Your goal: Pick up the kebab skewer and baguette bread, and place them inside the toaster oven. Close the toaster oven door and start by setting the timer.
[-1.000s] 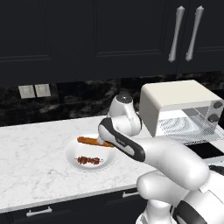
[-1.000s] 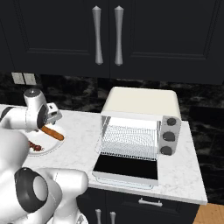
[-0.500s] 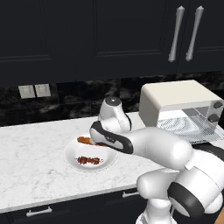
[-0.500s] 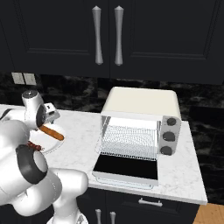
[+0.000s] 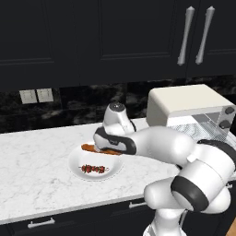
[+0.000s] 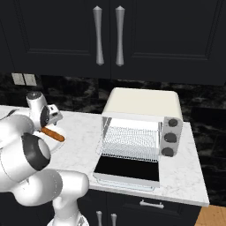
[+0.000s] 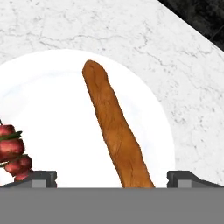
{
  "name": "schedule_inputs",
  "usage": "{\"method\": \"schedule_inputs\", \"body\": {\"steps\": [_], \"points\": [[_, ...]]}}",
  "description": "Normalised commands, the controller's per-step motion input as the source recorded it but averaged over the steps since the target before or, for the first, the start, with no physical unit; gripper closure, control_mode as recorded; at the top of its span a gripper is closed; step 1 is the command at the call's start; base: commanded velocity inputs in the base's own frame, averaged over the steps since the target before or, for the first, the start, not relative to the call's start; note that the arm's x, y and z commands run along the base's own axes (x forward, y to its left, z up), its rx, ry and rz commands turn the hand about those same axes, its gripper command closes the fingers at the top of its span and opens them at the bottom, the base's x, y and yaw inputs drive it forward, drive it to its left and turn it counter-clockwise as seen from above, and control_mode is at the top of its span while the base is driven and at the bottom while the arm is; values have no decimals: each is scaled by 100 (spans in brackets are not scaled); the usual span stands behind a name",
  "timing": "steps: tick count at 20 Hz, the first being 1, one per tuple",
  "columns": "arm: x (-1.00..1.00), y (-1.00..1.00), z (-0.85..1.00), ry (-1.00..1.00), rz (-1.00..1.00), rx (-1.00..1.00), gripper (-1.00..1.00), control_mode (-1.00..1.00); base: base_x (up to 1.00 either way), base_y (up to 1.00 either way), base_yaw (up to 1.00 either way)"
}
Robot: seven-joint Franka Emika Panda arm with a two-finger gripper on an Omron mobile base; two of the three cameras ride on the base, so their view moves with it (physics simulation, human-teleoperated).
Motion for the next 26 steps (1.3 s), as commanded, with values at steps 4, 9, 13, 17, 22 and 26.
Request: {"method": "schedule_inputs", "body": {"steps": [4, 9, 13, 17, 22, 26], "points": [[18, 1, -30, 0, 0, 0, -100, -100, 0, 0, 0], [12, 5, -22, 0, 0, 0, -100, -100, 0, 0, 0], [4, 4, -19, 0, 0, 0, -100, -100, 0, 0, 0], [15, 2, -16, 0, 0, 0, -100, -100, 0, 0, 0], [22, 2, -15, 0, 0, 0, -100, -100, 0, 0, 0], [9, 4, -19, 0, 0, 0, -100, -100, 0, 0, 0]]}}
